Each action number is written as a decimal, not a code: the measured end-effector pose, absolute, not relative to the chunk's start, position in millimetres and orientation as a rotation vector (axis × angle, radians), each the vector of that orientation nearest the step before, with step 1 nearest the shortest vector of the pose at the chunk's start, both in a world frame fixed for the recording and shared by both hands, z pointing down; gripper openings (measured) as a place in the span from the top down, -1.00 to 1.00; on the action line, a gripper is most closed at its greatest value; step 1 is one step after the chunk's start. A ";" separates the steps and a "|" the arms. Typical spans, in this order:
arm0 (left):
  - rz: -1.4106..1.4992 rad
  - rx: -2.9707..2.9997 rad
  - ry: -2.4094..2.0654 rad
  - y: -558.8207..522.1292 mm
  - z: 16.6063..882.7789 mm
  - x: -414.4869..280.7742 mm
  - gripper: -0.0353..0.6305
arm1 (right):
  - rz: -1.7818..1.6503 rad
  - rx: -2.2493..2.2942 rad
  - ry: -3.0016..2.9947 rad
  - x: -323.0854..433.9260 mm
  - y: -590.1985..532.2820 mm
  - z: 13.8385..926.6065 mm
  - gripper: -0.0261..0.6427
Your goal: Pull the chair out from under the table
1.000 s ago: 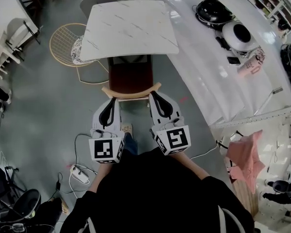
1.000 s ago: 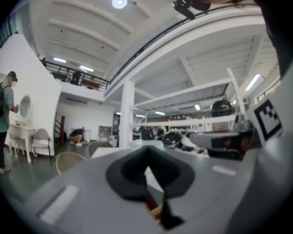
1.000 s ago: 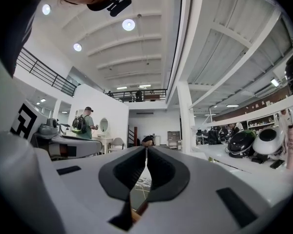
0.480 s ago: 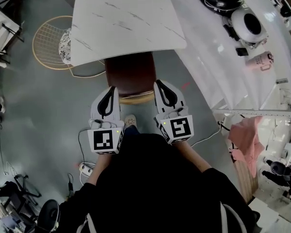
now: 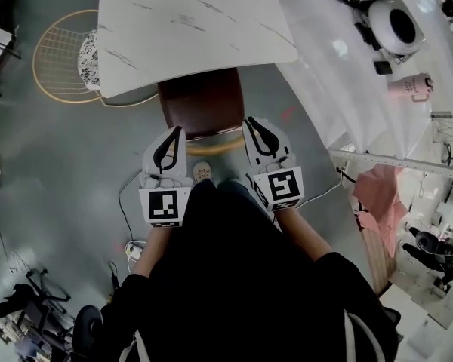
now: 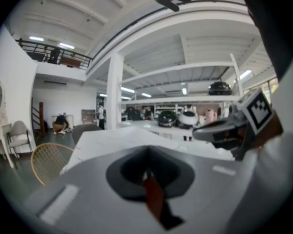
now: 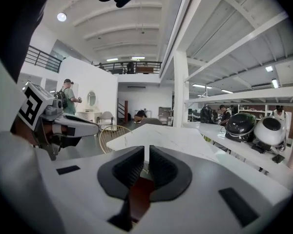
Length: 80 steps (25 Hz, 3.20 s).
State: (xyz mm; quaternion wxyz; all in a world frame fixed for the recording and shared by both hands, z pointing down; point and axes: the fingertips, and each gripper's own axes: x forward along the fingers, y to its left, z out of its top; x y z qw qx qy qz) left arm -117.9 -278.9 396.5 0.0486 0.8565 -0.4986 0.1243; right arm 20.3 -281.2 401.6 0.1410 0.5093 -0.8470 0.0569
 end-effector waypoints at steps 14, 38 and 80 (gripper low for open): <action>0.903 2.570 -1.130 -262.2 540.1 -109.4 0.71 | 0.243 0.928 -2.271 25.8 -258.8 536.4 0.85; 1.983 2.542 -0.080 -196.0 704.9 -99.8 -0.04 | -0.316 0.033 -1.737 60.6 -214.8 688.7 0.32; 2.361 2.385 0.188 -50.9 741.7 -94.9 0.43 | -0.495 -0.190 -1.494 81.3 -72.1 737.3 0.47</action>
